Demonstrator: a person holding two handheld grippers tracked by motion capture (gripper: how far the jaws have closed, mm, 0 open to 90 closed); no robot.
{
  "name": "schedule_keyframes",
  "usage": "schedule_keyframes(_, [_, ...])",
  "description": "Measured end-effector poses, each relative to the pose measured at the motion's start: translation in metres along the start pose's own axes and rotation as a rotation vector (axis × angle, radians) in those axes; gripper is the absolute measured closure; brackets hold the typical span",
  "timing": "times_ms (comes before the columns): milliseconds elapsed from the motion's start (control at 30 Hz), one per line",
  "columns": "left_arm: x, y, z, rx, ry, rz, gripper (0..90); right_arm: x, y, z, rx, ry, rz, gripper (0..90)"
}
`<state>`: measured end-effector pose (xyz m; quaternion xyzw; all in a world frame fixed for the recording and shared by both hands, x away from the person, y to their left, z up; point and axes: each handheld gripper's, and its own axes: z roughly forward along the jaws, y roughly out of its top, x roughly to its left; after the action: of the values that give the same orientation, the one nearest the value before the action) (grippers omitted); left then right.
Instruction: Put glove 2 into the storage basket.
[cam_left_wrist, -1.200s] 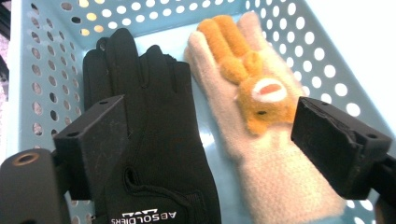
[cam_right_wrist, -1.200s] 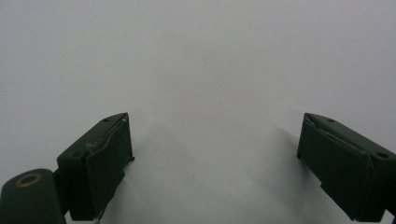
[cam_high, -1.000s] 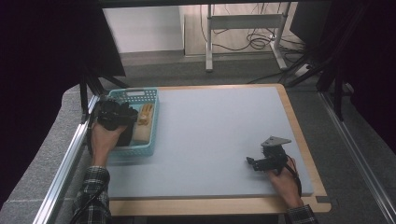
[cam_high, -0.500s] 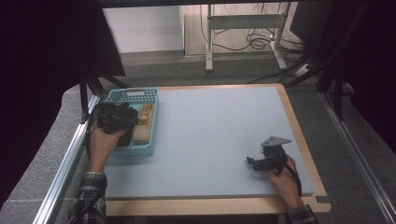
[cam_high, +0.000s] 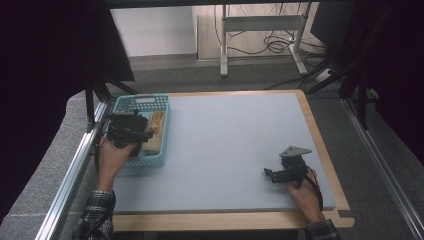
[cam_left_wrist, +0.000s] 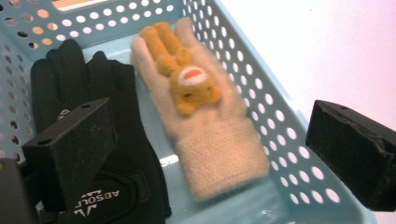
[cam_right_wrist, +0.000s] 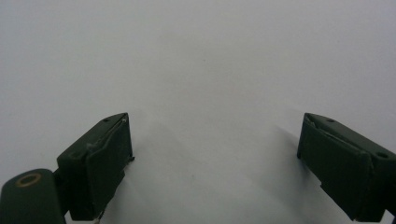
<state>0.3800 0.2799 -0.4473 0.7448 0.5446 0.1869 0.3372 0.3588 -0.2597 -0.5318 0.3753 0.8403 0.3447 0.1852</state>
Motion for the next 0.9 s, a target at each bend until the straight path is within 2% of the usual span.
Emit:
schedule_keyframes(200, [-0.008,-0.003,-0.002,-0.023,-0.032,0.008,1.6,0.0,0.0,0.0,0.0,0.0,-0.001,9.8])
schedule_keyframes(367, [-0.015,-0.004,-0.003,-0.031,-0.041,0.021,1.5,0.0,0.0,0.0,0.0,0.0,0.0,9.8])
schedule_keyframes(500, [-0.024,-0.004,-0.006,-0.042,-0.059,0.046,1.3,0.0,0.0,0.0,0.0,0.0,0.0,9.8])
schedule_keyframes(900, [-0.049,-0.006,-0.004,-0.051,-0.078,0.108,1.2,0.0,0.0,0.0,0.0,-0.001,-0.001,9.8])
